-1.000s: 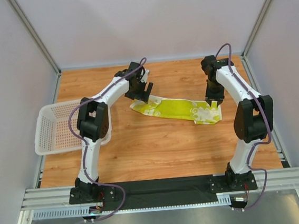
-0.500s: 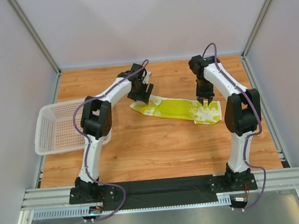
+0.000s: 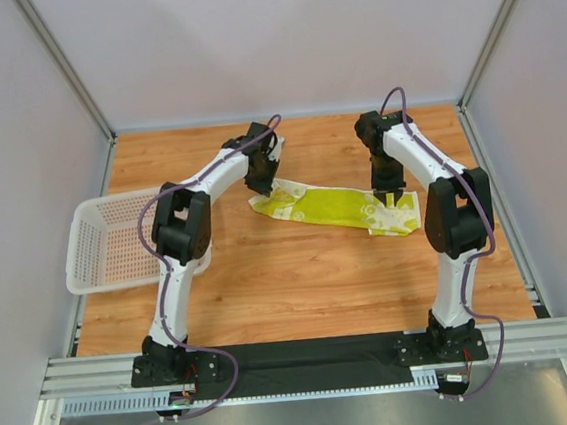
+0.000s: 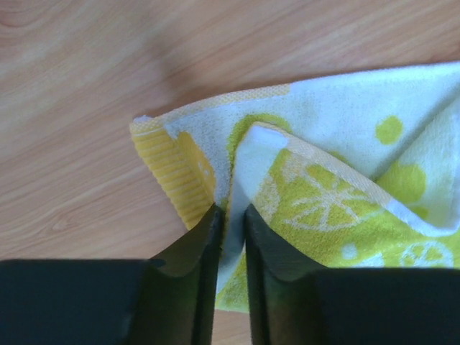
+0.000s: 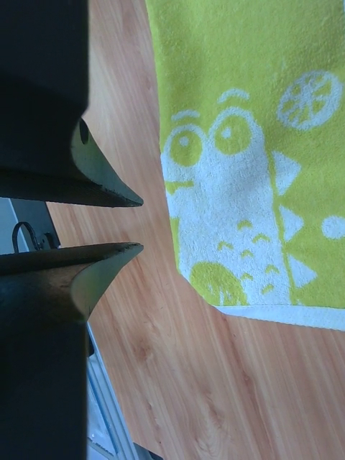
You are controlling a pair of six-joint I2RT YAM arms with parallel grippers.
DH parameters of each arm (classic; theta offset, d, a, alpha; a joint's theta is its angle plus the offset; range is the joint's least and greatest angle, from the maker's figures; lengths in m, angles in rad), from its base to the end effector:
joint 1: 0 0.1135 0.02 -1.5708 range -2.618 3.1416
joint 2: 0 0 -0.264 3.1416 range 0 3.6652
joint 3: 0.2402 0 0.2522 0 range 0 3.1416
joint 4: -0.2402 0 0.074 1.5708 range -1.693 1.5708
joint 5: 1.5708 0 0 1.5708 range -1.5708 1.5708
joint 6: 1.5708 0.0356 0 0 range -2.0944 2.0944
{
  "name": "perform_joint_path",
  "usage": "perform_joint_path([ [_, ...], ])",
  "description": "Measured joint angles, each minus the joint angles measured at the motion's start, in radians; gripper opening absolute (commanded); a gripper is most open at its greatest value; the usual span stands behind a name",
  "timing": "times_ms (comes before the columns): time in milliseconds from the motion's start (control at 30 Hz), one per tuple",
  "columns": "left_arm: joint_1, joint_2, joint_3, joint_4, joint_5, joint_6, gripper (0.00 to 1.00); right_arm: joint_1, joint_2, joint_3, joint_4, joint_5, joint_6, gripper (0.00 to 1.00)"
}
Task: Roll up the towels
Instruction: Flatten the towel
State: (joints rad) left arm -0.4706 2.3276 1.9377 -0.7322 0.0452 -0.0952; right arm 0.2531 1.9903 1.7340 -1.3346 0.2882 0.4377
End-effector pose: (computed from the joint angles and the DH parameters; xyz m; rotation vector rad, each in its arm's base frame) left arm 0.4433 -0.2273 0.1691 0.5202 2.6635 -0.2318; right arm 0.3680 0.0847 0.2424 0.2752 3.0210 -0.4245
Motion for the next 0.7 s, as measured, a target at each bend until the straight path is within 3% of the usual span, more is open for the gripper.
perform_joint_path([
  [67, 0.0, -0.014, -0.026, 0.009, -0.002, 0.0, 0.0, 0.0, 0.0, -0.016, 0.004, -0.001, -0.002, 0.27],
  [433, 0.0, -0.108, -0.169, 0.032, 0.013, -0.01, 0.0, -0.002, 0.011, 0.011, 0.008, -0.027, -0.018, 0.3],
  [700, 0.0, -0.367, -0.371, 0.024, 0.04, -0.057, 0.0, -0.039, 0.012, 0.023, 0.052, -0.154, -0.016, 0.36],
])
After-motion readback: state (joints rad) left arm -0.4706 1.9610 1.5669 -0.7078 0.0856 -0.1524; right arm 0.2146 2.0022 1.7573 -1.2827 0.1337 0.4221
